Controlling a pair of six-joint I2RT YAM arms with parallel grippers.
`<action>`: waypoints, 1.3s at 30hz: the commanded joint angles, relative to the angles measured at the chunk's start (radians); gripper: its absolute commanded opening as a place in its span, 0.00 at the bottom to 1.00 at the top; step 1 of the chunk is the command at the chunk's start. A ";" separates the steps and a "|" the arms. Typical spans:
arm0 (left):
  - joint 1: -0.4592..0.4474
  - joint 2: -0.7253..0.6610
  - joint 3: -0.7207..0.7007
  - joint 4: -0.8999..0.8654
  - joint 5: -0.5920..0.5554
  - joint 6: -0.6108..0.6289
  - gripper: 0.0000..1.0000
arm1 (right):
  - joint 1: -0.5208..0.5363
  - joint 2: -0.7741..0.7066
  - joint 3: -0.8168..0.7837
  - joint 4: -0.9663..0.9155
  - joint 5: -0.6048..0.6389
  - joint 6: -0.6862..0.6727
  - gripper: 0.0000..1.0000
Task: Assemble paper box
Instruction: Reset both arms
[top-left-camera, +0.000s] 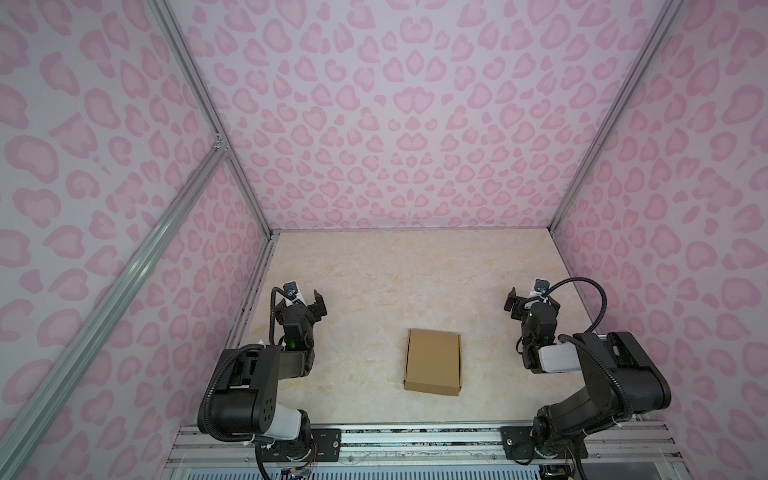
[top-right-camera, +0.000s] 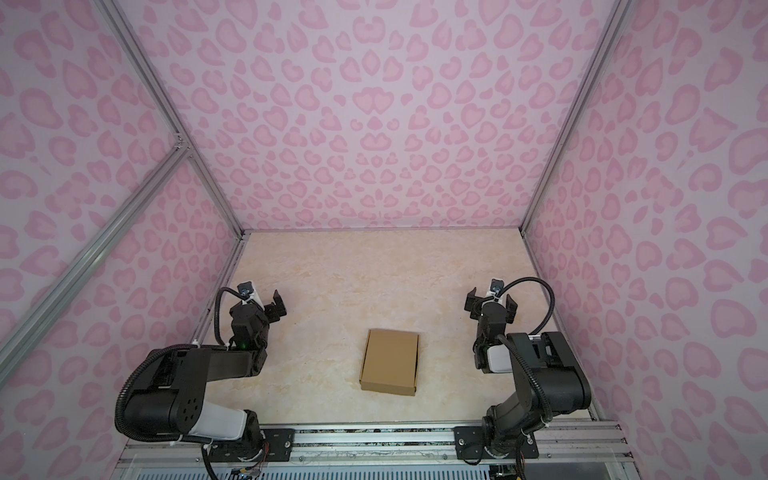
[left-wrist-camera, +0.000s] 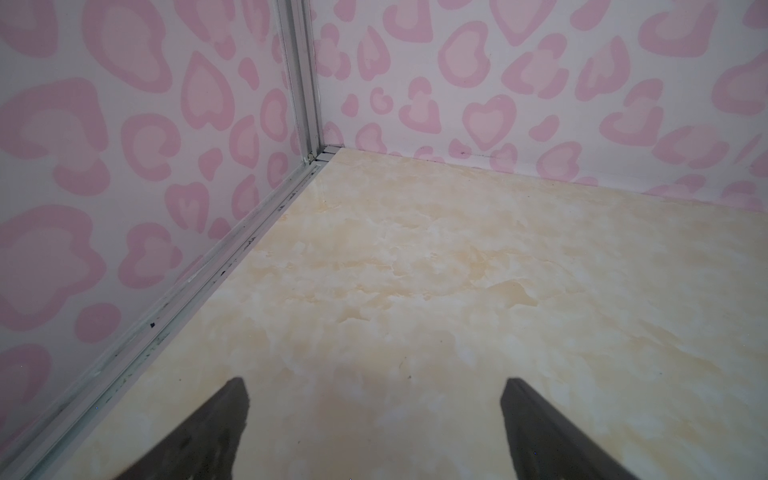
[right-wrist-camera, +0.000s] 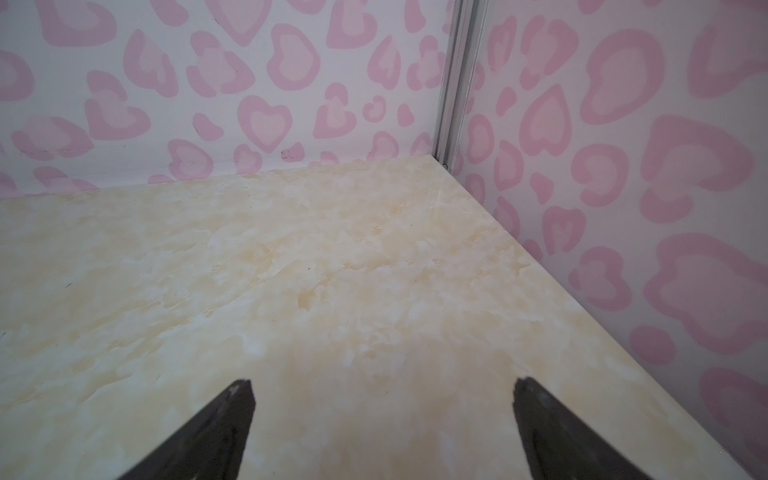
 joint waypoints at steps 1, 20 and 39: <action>0.001 -0.003 0.006 0.032 -0.007 -0.001 0.97 | 0.001 0.000 -0.002 0.013 0.004 -0.008 1.00; 0.000 -0.003 0.006 0.031 -0.007 0.000 0.98 | 0.001 0.002 -0.003 0.013 0.004 -0.008 1.00; 0.054 -0.001 0.034 -0.022 0.270 0.044 0.97 | 0.001 0.002 -0.003 0.013 0.004 -0.008 1.00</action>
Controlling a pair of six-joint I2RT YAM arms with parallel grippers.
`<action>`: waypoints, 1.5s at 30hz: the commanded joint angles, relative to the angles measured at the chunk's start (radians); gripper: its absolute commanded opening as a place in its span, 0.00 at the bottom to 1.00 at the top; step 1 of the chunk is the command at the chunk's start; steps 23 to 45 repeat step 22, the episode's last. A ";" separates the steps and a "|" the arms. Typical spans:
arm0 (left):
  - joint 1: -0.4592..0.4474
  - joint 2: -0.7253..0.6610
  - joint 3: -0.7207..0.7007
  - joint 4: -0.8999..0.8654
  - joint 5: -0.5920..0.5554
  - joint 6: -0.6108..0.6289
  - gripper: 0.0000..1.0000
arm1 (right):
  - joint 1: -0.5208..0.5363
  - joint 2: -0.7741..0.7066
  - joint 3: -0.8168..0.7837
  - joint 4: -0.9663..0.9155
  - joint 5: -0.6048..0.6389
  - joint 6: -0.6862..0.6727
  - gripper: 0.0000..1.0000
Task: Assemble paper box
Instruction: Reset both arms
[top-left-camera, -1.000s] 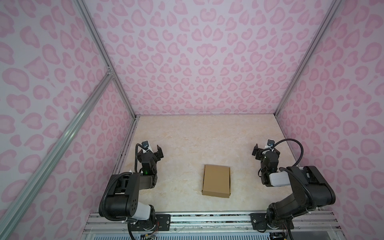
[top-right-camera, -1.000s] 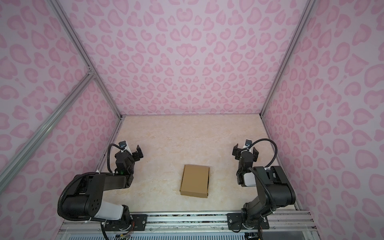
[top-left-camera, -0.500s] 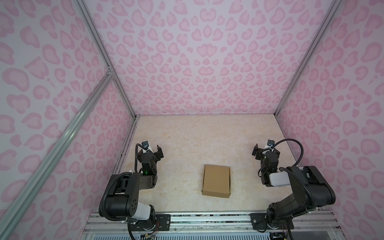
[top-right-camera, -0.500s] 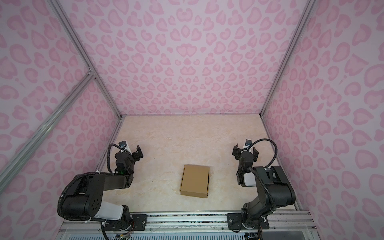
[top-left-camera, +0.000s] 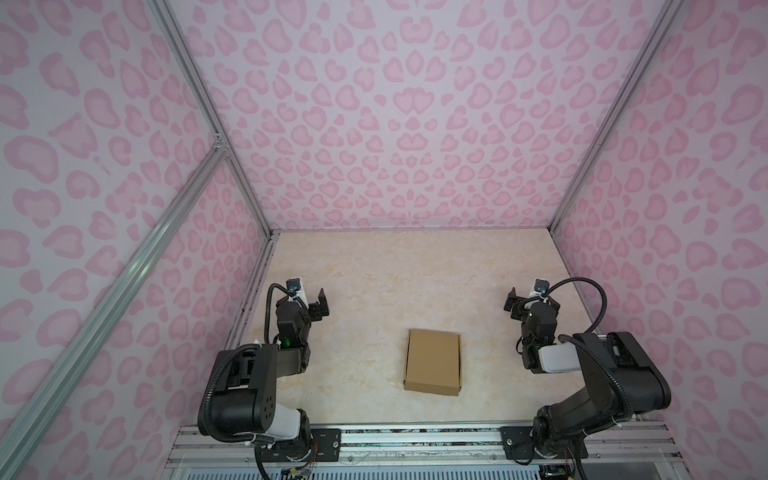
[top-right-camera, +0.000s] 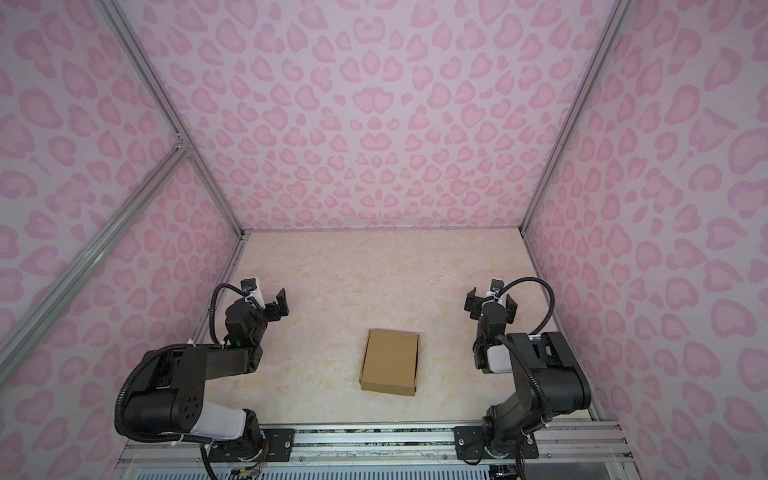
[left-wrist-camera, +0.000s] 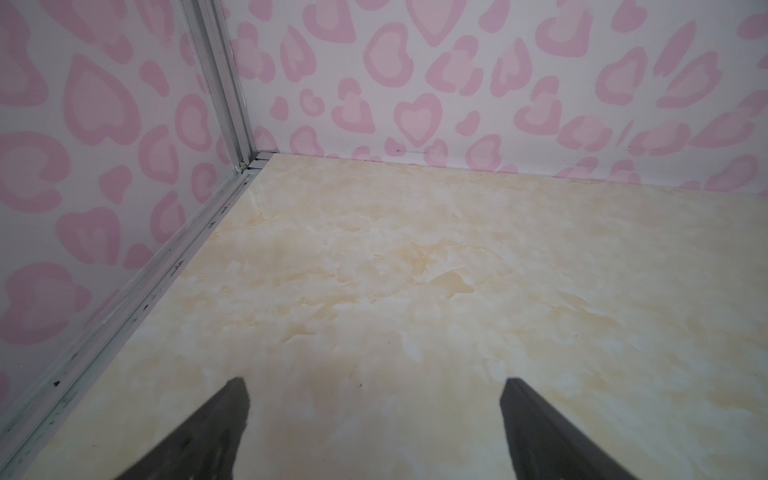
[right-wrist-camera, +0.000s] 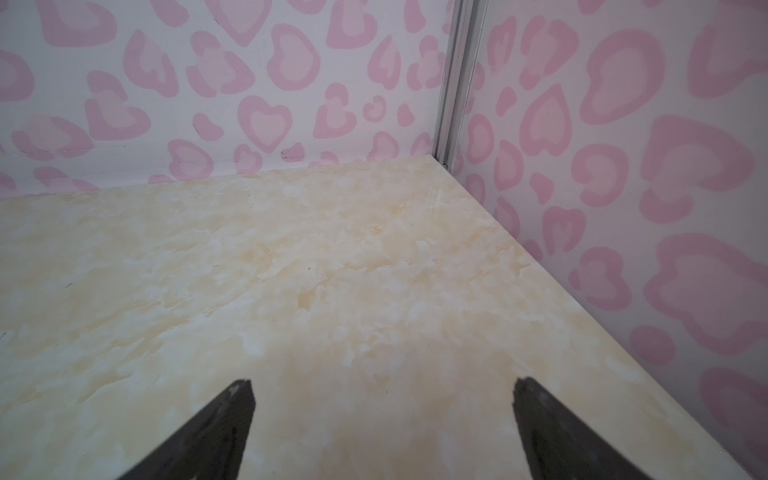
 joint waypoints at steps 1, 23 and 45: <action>-0.004 -0.001 0.007 0.007 0.003 -0.001 0.97 | 0.001 0.001 -0.002 0.011 0.005 -0.008 1.00; -0.022 0.000 0.011 0.000 -0.032 0.008 0.97 | 0.001 0.001 -0.002 0.012 0.005 -0.008 1.00; -0.022 0.000 0.011 0.000 -0.032 0.008 0.97 | 0.001 0.001 -0.002 0.012 0.005 -0.008 1.00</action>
